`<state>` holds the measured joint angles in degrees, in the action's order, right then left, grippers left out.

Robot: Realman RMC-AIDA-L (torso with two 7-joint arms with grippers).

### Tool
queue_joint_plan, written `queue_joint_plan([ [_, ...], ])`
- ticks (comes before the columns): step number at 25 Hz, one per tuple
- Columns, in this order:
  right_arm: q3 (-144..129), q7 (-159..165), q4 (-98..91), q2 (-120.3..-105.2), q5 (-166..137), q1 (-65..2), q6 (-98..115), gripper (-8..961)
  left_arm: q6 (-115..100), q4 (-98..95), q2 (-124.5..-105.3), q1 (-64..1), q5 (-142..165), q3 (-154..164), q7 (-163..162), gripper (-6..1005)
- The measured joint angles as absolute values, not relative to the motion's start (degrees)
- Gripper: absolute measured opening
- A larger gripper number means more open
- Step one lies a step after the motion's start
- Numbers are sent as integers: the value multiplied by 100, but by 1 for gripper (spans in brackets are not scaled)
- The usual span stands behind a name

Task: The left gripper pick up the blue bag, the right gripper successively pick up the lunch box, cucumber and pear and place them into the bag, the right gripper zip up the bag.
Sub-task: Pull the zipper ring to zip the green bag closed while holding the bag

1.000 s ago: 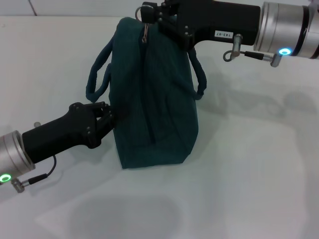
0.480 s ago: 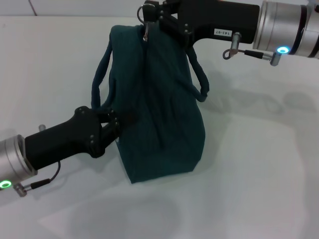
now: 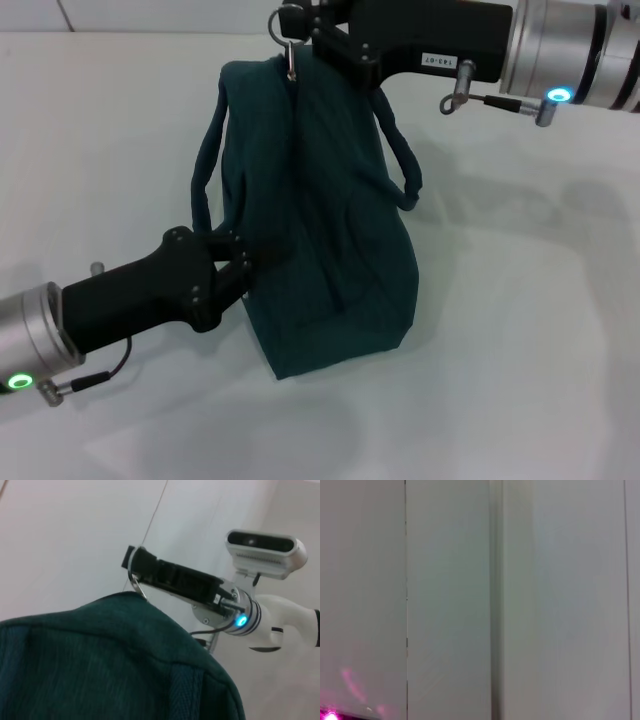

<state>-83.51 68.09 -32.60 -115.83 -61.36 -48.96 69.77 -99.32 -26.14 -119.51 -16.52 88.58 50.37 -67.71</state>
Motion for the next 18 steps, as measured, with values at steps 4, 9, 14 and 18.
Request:
queue_joint_plan([
  [4, -8354, 6805, -3260, -11588, -6157, -4939, 6932, 13, -9936, -2585, -11948, -1652, 8880, 5036, -6769, 57],
  [9, -8350, 6782, -3182, -11575, -6165, -4941, 6814, 14, -9938, -2583, -11955, -1652, 8890, 5037, -6768, 57],
  [14, -8357, 6667, -3085, -11586, -6173, -4980, 6756, 14, -9938, -2575, -11951, -1652, 8864, 5005, -6767, 57],
  [18, -8371, 6652, -3077, -11592, -6167, -4991, 6782, 14, -9833, -2510, -11949, -1644, 8743, 4921, -6766, 57],
])
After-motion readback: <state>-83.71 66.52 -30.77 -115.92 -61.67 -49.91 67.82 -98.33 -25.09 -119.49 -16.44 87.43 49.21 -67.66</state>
